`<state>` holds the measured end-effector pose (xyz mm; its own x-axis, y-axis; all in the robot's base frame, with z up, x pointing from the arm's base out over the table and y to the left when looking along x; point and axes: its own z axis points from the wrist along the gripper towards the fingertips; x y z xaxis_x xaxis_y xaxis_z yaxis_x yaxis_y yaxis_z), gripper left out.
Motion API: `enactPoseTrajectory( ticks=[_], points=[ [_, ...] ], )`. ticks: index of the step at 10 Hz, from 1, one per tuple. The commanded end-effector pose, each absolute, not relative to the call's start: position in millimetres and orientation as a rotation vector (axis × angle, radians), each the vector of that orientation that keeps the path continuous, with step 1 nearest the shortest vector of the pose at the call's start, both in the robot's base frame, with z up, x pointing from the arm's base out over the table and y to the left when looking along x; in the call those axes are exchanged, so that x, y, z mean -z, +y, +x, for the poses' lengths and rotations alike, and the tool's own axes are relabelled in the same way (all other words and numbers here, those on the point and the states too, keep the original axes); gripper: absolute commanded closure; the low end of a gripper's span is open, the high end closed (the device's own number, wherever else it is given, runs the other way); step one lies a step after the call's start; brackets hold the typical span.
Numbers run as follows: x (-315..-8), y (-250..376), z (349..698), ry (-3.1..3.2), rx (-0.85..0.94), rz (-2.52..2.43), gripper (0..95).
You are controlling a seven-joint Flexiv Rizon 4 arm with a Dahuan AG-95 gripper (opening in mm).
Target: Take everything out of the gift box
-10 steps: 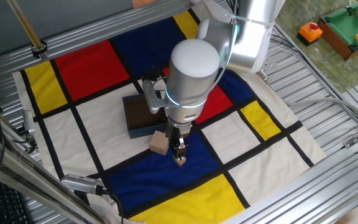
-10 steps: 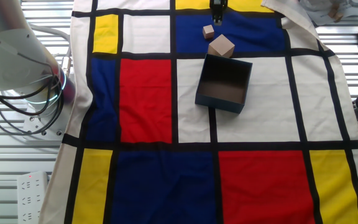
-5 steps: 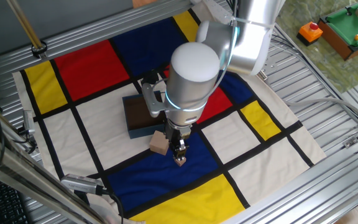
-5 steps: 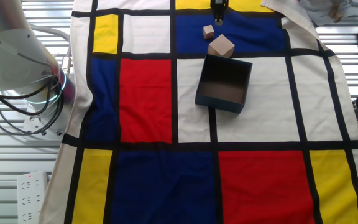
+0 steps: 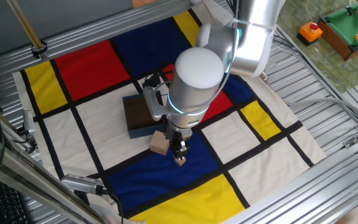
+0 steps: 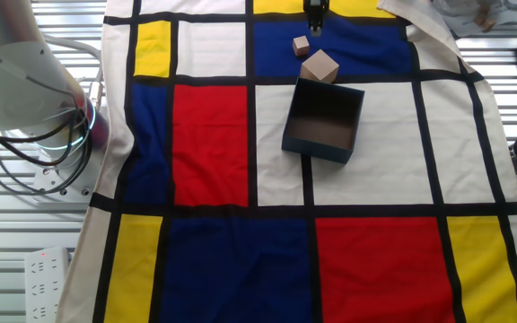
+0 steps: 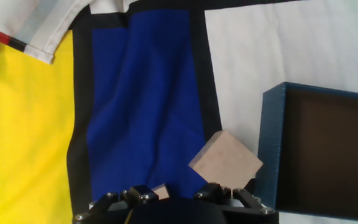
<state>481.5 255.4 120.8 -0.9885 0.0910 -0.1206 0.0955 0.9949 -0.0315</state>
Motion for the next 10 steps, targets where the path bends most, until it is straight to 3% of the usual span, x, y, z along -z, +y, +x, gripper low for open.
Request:
enactPoseTrajectory(
  ticks=[1,5,10],
  points=[
    [-120.4,245.2,481.1,3.014,0.060,0.090,38.0],
    [-132.7,192.4,482.6,3.034,0.032,-0.099,38.0],
    [-179.7,125.6,468.4,3.072,-0.009,-0.261,38.0]
  ],
)
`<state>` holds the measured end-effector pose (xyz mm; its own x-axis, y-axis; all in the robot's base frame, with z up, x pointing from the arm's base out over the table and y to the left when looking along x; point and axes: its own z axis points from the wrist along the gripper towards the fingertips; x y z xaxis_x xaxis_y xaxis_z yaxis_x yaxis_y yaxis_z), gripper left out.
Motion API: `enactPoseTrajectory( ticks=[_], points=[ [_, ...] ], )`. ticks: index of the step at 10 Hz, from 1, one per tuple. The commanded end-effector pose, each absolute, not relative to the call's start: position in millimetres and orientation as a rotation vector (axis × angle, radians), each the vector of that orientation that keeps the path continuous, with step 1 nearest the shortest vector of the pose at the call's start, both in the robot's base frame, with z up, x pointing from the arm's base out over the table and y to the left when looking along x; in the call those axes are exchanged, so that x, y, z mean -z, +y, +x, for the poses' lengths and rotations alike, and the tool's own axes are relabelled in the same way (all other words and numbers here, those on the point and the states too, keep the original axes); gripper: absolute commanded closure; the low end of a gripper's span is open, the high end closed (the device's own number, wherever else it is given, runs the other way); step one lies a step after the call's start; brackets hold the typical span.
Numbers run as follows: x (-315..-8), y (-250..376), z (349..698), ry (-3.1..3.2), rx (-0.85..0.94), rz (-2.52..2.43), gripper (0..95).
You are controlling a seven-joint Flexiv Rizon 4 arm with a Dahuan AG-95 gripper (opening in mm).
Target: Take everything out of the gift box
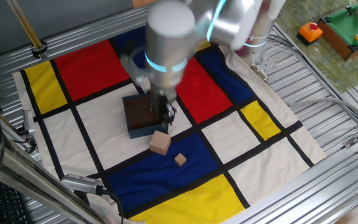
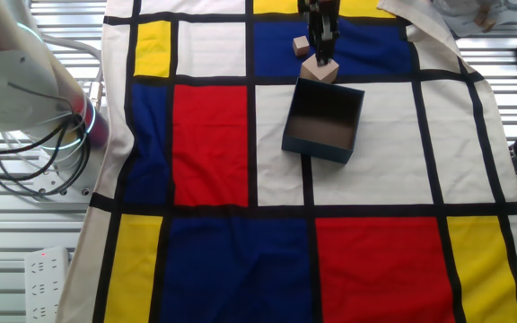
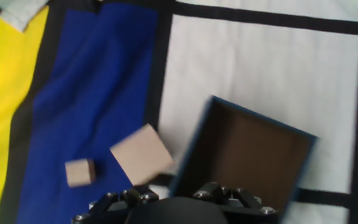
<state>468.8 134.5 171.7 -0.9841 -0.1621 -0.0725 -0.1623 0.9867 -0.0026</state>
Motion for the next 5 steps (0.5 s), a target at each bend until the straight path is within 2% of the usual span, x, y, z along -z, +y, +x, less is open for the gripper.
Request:
enactPoseTrajectory(
  ticks=[1,5],
  points=[
    [-181.1,123.7,467.2,3.075,-0.007,-0.262,38.0],
    [-182.2,123.5,465.2,3.086,-0.014,-0.281,38.0]
  ],
)
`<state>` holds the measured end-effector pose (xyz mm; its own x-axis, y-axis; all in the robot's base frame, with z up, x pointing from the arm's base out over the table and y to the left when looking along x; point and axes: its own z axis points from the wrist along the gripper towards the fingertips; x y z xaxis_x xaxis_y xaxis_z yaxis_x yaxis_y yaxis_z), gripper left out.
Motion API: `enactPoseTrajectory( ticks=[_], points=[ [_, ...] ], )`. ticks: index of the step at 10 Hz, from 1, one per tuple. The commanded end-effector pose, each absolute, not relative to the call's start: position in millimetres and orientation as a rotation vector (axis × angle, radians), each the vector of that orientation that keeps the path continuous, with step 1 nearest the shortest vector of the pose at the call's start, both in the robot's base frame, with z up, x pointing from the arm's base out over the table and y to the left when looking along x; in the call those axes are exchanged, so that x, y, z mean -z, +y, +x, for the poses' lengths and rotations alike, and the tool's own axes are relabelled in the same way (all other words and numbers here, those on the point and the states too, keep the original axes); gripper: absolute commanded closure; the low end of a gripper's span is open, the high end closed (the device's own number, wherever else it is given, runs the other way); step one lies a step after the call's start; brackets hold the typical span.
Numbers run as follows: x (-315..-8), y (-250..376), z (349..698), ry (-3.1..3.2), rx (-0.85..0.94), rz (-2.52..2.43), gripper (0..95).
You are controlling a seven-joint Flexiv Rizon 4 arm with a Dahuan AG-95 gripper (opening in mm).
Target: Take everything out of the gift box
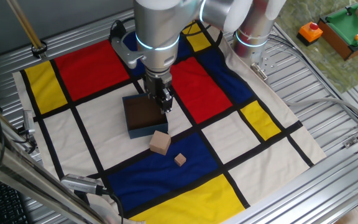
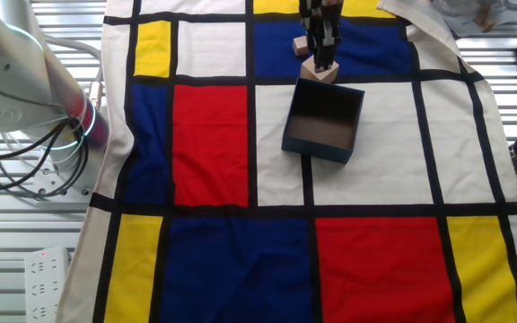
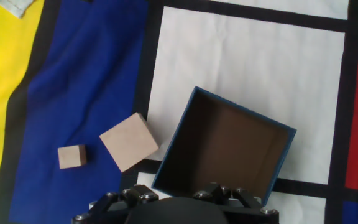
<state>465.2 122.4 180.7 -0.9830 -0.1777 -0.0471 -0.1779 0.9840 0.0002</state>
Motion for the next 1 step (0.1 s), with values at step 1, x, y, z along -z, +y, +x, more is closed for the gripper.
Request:
enactPoseTrajectory(
  ticks=[1],
  points=[
    [-182.2,123.5,465.2,3.089,-0.020,-0.282,38.0]
  ],
)
